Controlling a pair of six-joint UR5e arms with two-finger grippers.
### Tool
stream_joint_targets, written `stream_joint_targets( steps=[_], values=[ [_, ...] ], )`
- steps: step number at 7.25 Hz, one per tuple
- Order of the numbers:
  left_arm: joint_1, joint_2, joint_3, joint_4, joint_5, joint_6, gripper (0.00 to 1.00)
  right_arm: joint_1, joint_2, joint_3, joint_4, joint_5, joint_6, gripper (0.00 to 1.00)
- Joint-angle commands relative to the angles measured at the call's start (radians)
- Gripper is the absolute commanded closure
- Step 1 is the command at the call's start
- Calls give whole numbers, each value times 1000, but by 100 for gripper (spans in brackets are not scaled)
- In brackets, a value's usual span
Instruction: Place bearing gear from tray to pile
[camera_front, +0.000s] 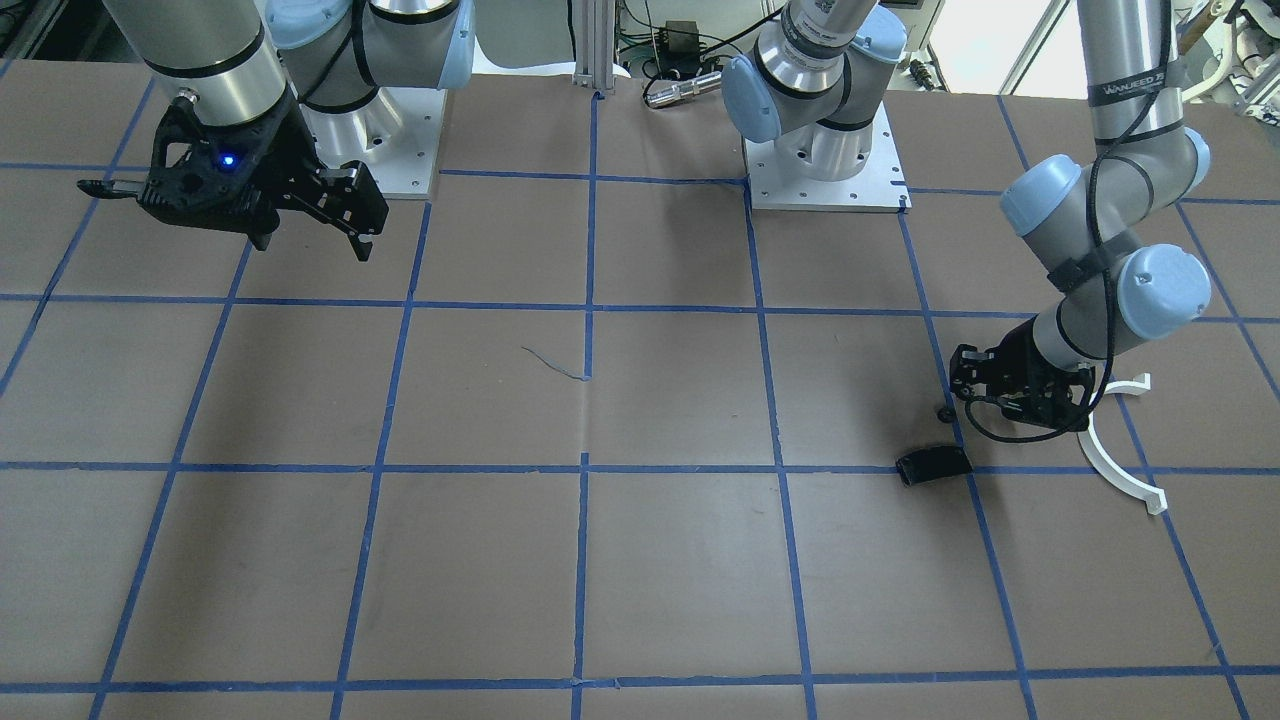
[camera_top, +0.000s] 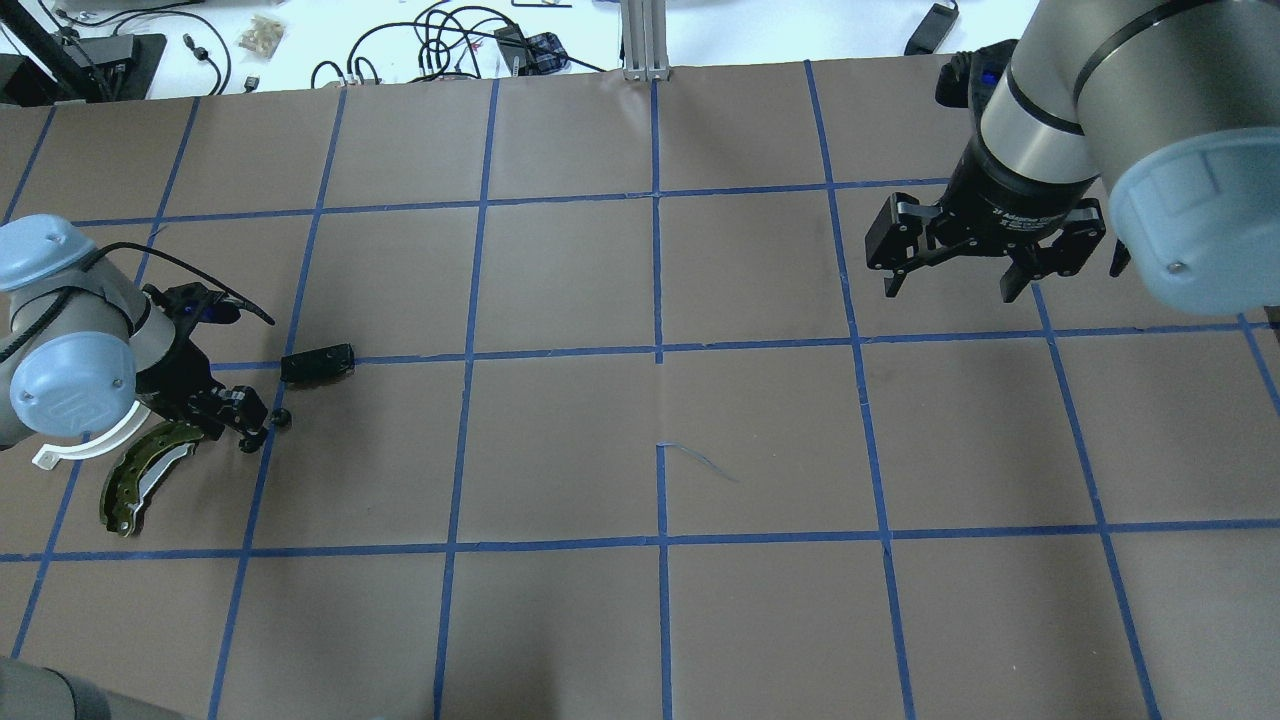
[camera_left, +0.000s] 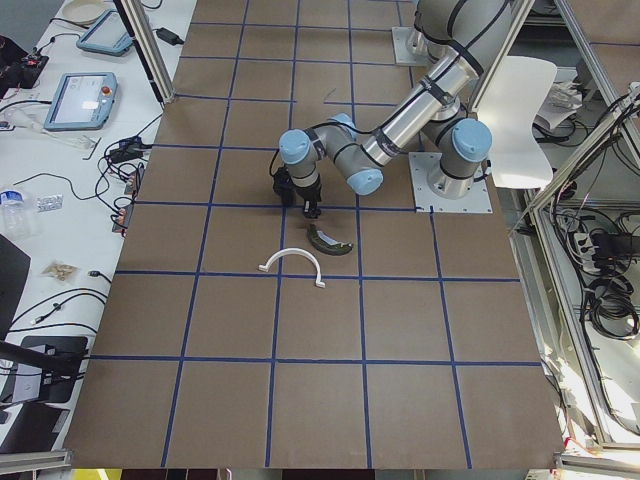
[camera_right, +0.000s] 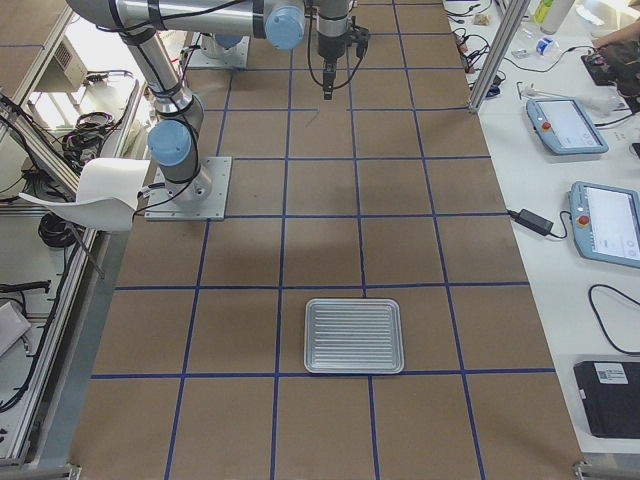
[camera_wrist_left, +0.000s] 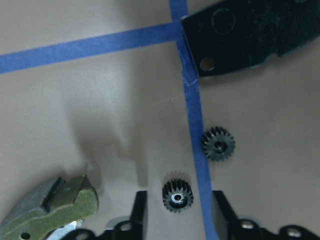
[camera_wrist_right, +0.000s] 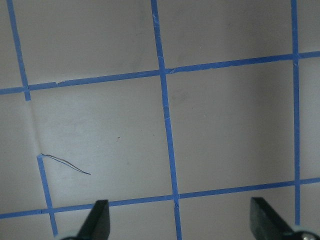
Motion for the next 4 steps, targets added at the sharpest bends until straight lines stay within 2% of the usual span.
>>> stream_joint_targets(
  steps=[1,2,3,4],
  values=[
    [-33,60,88,-155,-5,-33,0,-1,0,-2,-8,1,0,0],
    [-101,90,209,-367,-8,-112,0,-1,0,-2,-2,0,0,0],
    [-202,121,326,-501,-8,-213,0,-1,-1,-2,-2,1,0,0],
    [-269,158,448,-592,-5,-234,0,-1,0,-3,-5,1,-1,0]
  ],
)
